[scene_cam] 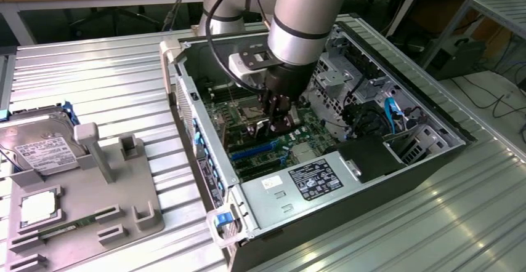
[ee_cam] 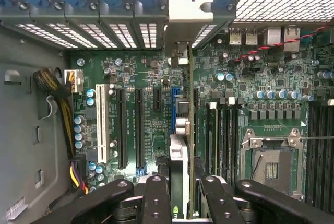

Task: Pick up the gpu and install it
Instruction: 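Insert the gpu into the slot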

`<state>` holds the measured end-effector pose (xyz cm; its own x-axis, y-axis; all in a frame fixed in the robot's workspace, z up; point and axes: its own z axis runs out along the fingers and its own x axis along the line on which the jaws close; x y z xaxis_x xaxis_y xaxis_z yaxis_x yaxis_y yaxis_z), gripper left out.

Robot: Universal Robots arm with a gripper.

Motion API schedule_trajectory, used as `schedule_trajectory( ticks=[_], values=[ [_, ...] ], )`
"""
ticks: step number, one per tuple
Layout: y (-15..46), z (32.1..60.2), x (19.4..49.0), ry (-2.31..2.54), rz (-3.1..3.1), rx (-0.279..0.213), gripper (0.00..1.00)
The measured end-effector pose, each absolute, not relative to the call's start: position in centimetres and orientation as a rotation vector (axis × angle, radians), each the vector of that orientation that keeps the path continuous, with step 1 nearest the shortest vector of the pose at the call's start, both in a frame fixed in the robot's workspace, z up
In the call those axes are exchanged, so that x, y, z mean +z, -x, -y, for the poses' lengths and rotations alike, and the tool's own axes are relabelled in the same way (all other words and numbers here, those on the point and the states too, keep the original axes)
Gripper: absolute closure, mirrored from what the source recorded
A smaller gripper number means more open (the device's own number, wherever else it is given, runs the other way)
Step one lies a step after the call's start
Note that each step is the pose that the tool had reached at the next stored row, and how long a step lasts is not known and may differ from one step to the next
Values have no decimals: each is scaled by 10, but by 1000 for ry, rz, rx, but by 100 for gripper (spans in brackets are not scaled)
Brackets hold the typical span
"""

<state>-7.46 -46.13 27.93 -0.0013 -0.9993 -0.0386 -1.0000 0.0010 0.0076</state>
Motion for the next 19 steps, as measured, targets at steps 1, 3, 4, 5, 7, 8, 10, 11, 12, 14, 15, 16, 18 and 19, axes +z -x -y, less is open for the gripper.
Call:
schedule_trajectory(
  ticks=[1,3,4,5,7,8,10,11,12,14,15,16,18,19],
  values=[
    [75,462,276,2207,-2210,45,73],
    [78,462,268,2209,-2211,41,73],
    [79,462,267,2209,-2211,41,73],
    [79,462,267,2209,-2211,41,73],
    [79,462,267,2209,-2211,41,73],
    [79,462,267,2209,-2211,41,73],
    [79,462,267,2209,-2211,42,73],
    [79,462,267,2209,-2211,42,73],
    [80,462,267,2209,-2211,42,73],
    [80,462,267,2209,-2211,41,73],
    [81,462,267,2209,-2211,41,73],
    [81,462,267,2209,-2211,42,73],
    [81,463,267,2210,-2213,44,73],
    [81,463,267,2210,-2213,45,73]
  ],
)
